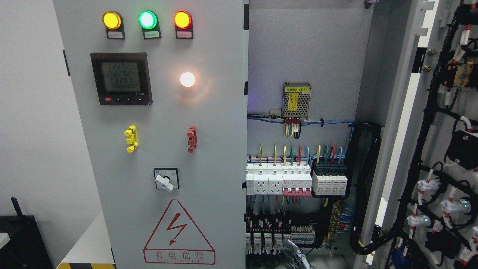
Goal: Open door with both hands
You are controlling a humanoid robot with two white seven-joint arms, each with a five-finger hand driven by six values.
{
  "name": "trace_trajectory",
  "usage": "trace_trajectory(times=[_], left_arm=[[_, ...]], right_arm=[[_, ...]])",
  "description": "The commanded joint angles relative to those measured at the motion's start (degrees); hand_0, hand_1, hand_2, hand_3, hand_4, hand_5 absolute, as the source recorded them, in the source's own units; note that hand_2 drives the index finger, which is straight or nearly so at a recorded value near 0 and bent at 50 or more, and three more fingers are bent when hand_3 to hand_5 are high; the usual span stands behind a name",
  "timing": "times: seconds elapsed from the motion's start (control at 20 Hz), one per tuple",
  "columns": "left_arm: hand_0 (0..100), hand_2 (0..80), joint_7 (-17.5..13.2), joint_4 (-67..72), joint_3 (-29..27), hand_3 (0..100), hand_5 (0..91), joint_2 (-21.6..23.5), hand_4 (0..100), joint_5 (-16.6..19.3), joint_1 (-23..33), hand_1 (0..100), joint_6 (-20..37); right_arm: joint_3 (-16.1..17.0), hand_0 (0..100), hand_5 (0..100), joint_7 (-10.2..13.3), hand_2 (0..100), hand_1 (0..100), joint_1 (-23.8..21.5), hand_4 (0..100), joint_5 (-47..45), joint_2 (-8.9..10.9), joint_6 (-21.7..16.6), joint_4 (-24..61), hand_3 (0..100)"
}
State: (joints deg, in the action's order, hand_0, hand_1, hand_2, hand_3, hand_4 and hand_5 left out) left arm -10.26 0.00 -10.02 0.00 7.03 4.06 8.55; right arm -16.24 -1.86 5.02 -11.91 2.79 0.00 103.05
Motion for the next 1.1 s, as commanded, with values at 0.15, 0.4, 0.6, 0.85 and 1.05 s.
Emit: trace_trajectory(times=[0.15, 0.4, 0.6, 0.85, 1.05], left_arm=[[12, 0.0, -0.02, 0.53, 0.0, 0, 0.0, -1.93, 0, 0.0, -0.02, 39, -0.02], [12, 0.0, -0.02, 0.44, 0.0, 0, 0.0, -1.93, 0, 0.0, 0.07, 39, -0.02], [12, 0.0, -0.02, 0.53, 0.0, 0, 0.0, -1.93, 0, 0.0, 0.07, 39, -0.02], [12, 0.0, -0.02, 0.44, 0.0, 0, 0.0, -1.93, 0, 0.0, 0.07, 39, 0.06], [12, 0.0, -0.02, 0.53, 0.0, 0, 0.0, -1.93, 0, 0.0, -0.02, 39, -0.02]], right_arm=[[-0.9, 12, 0, -0.17, 0, 39, 7.01, 0, -0.31, -4.9, 1.93, -8.65, 0], [-0.55, 12, 0, -0.25, 0, 39, 9.74, 0, -0.31, -4.99, 1.93, -13.22, 0], [-1.17, 12, 0, -0.34, 0, 39, 11.06, 0, -0.31, -4.99, 1.93, -14.81, 0], [-1.43, 12, 0, -1.84, 0, 39, 14.22, 0, -0.31, -4.99, 1.75, -18.14, 0], [-1.43, 12, 0, -1.84, 0, 39, 16.25, 0, -0.31, -4.64, 1.58, -20.52, 0]])
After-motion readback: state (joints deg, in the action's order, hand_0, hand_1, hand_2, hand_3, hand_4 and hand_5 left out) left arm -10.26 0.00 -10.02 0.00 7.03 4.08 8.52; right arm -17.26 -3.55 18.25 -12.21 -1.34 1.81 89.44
